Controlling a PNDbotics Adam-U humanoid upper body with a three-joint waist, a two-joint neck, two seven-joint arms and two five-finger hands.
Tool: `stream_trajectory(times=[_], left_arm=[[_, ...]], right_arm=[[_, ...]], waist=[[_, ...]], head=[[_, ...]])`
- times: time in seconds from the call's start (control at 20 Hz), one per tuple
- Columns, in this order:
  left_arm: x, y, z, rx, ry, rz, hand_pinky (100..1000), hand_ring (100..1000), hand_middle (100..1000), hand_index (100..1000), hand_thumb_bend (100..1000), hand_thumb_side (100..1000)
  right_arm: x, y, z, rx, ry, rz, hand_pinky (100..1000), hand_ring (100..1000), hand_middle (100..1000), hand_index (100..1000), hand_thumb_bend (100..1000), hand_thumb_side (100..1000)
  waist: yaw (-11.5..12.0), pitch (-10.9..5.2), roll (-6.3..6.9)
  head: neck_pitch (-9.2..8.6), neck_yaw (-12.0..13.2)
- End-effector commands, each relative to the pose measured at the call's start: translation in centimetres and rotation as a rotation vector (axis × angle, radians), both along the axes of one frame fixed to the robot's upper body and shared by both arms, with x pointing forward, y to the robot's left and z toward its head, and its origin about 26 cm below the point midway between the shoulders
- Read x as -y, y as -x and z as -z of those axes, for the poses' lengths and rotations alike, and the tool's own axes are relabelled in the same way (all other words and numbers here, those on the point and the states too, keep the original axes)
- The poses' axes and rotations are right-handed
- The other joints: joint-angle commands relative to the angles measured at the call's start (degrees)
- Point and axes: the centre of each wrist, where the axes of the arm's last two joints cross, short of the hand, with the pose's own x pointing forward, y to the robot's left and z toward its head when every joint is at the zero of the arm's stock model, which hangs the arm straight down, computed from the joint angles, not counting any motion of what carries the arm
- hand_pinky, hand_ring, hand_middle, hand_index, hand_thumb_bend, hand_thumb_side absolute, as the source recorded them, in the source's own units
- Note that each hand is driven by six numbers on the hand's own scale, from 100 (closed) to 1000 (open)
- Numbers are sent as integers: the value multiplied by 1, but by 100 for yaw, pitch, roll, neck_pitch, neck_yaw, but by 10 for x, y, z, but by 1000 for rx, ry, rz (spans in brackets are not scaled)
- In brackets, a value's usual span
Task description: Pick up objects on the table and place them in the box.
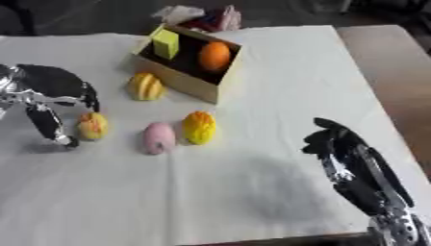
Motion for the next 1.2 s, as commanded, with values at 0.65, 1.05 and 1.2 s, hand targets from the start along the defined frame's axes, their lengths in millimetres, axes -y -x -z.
stream_trajectory(times=[0.65, 1.05, 1.2], left_arm=[[35, -7, -97, 339, 255, 108, 694, 523, 459, 622, 310, 300], [92, -40, -95, 477, 421, 181, 710, 554, 481, 648, 263, 236], [107, -51, -84, 530, 494, 184, 718, 572, 501, 669, 238, 219]], right_arm=[[2, 1, -5, 17, 15, -6, 696, 629, 634, 882, 100, 572], [-8, -2, -6, 19, 3, -61, 696, 628, 634, 881, 100, 573], [-12, -3, -8, 25, 0, -83, 696, 628, 634, 881, 100, 573]], waist=[[10, -127, -31], [-198, -75, -184], [-281, -28, -203]], head=[[38, 10], [-3, 233], [-46, 316]])
